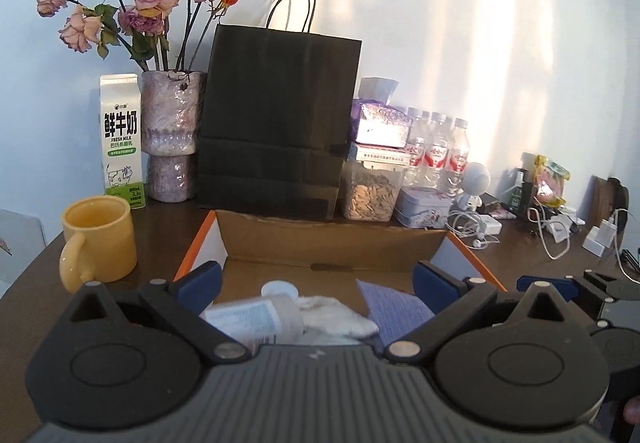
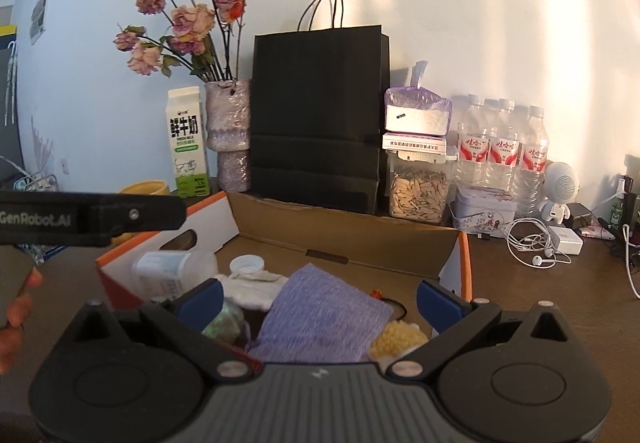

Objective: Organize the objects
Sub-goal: 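Withdraw both grippers from the box toward the white bottle caps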

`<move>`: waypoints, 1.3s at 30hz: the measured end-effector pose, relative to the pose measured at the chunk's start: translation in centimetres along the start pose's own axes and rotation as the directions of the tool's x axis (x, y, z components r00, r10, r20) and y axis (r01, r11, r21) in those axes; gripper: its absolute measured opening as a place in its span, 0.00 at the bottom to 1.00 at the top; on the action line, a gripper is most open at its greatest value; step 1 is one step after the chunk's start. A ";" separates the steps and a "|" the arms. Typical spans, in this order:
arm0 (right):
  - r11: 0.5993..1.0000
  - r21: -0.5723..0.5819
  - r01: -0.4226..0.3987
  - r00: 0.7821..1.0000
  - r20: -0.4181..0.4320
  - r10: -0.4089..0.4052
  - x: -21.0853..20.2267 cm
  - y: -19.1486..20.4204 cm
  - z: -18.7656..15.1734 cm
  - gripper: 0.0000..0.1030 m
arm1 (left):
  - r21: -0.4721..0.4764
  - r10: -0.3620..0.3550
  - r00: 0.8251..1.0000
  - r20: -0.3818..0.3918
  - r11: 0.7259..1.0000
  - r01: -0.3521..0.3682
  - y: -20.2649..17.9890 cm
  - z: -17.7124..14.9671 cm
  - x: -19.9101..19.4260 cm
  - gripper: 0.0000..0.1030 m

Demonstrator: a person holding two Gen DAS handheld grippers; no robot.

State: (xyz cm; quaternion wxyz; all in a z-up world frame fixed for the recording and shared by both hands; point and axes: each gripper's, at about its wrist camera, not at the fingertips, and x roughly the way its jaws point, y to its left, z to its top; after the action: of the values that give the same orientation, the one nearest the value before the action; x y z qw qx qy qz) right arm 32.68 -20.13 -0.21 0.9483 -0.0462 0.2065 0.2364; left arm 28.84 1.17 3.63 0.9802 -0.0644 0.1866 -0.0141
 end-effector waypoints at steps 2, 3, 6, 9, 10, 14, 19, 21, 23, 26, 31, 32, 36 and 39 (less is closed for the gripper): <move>1.000 0.002 -0.012 1.000 -0.001 0.012 -0.9 0.0 -0.4 1.00 | 0.004 0.004 1.000 -0.008 1.000 -0.004 0.3 -0.4 -0.9 1.00; 1.000 0.003 -0.019 1.000 -0.003 0.019 -1.3 0.0 -0.6 1.00 | 0.006 0.006 1.000 -0.012 1.000 -0.006 0.4 -0.7 -1.3 1.00; 1.000 -0.008 -0.024 1.000 -0.009 0.024 -2.6 0.2 -1.4 1.00 | 0.007 0.019 0.999 -0.029 1.000 -0.018 1.0 -1.5 -2.4 1.00; 1.000 -0.023 -0.014 1.000 -0.026 0.014 -3.7 0.5 -2.4 1.00 | 0.004 0.033 0.998 -0.046 0.999 -0.033 1.5 -2.5 -3.6 1.00; 1.000 -0.026 -0.014 0.999 -0.035 0.013 -4.0 0.6 -2.8 1.00 | 0.001 0.037 0.998 -0.051 0.999 -0.037 1.7 -2.8 -3.9 1.00; 0.999 -0.034 -0.019 0.998 -0.068 0.016 -5.3 0.8 -4.6 1.00 | -0.003 0.047 0.996 -0.072 0.999 -0.047 2.3 -4.0 -5.6 1.00; 0.997 -0.046 -0.054 0.993 -0.110 0.049 -7.1 0.8 -6.6 1.00 | 0.006 0.057 0.994 -0.091 0.998 -0.056 2.8 -5.3 -7.6 1.00; 0.996 -0.060 -0.062 0.989 -0.140 0.053 -7.5 0.9 -7.5 1.00 | 0.008 0.058 0.992 -0.108 0.998 -0.058 3.0 -6.0 -8.3 1.00; 0.995 -0.063 -0.072 0.982 -0.180 0.060 -7.7 0.9 -8.4 1.00 | 0.008 0.062 0.990 -0.124 0.998 -0.061 3.1 -6.7 -8.8 1.00; 0.994 -0.057 -0.098 0.971 -0.222 0.084 -8.0 0.8 -9.6 1.00 | 0.005 0.067 0.987 -0.146 0.998 -0.067 3.4 -7.6 -9.6 1.00; 0.989 -0.046 -0.143 0.957 -0.259 0.127 -8.5 0.4 -10.7 1.00 | -0.012 0.075 0.982 -0.173 0.997 -0.079 4.0 -8.7 -10.7 1.00; 0.988 -0.057 -0.143 0.956 -0.264 0.124 -8.5 0.6 -10.8 1.00 | -0.015 0.078 0.981 -0.176 0.996 -0.082 4.1 -8.8 -10.9 1.00; 0.985 -0.069 -0.160 0.952 -0.276 0.135 -8.3 0.7 -10.9 1.00 | -0.025 0.087 0.979 -0.186 0.995 -0.093 4.5 -9.3 -11.4 1.00; 0.982 -0.079 -0.171 0.944 -0.299 0.140 -7.6 0.6 -10.8 1.00 | -0.031 0.089 0.977 -0.193 0.995 -0.097 4.6 -9.6 -11.6 1.00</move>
State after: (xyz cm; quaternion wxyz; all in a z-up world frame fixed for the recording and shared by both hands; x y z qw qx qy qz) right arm 22.32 -24.83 -6.86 0.8821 -0.1132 0.3349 0.3115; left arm 14.57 5.15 -1.57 0.9559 -0.0737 0.2829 0.0293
